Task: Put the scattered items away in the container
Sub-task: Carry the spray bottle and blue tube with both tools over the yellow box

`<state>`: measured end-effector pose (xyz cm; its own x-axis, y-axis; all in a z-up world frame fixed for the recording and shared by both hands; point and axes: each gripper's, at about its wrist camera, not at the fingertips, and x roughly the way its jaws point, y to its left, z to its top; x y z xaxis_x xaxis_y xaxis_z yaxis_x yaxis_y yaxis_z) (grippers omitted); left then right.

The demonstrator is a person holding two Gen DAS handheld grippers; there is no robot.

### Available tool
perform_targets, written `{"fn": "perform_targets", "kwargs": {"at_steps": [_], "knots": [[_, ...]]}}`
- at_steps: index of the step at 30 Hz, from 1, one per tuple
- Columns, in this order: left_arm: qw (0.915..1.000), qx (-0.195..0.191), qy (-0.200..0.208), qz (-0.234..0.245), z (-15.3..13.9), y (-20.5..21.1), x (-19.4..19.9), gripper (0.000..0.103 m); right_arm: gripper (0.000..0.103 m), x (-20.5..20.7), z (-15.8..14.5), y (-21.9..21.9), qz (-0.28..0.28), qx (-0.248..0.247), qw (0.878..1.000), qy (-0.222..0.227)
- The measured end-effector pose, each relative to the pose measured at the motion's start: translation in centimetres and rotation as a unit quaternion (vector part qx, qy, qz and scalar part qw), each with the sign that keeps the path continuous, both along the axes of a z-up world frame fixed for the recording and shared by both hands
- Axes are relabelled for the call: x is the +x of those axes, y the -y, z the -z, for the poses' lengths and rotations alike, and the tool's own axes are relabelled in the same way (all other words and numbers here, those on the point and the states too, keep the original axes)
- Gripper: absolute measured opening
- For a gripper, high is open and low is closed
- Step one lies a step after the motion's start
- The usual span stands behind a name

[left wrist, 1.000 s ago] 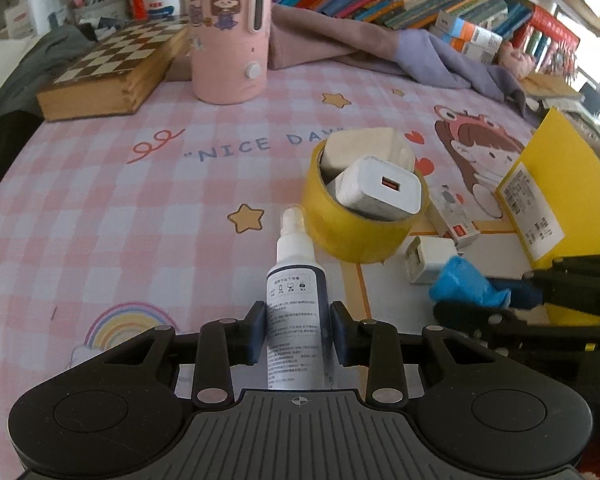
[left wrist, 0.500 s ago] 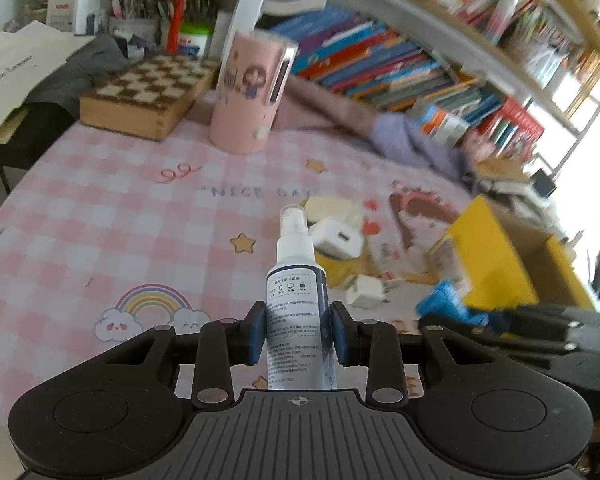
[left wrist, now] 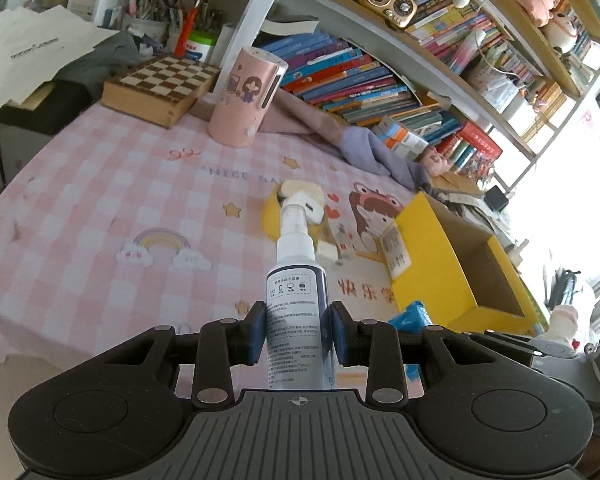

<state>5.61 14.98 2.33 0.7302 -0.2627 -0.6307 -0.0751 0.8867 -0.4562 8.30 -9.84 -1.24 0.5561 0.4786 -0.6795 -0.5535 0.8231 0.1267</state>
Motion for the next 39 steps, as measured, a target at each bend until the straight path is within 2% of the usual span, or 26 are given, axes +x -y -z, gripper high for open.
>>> {"fn": "perform_targets", "kwargs": {"at_steps": [7, 14, 23, 31, 39], "knots": [[0.9996, -0.019, -0.005, 0.02, 0.6, 0.8, -3.1, 0.032, 0.023, -4.2, 0.4, 1.3, 0.027, -0.005, 1.0, 0.001], [0.9982, -0.027, -0.005, 0.054, 0.9, 2.3, -4.0, 0.032, 0.023, -6.6, 0.5, 3.2, 0.067, -0.012, 0.998, -0.002], [0.9936, -0.031, -0.007, 0.108, 1.0, 5.2, -3.3, 0.032, 0.023, -8.0, 0.5, 6.3, 0.122, -0.021, 0.992, -0.004], [0.986, -0.031, -0.015, 0.163, 1.4, 8.7, -1.8, 0.032, 0.023, -8.6, 1.1, 10.0, 0.178, -0.023, 0.984, -0.015], [0.9819, -0.023, -0.021, 0.187, 1.5, 10.9, -0.3, 0.032, 0.023, -7.7, 1.3, 11.9, 0.2, -0.023, 0.979, -0.022]]}}
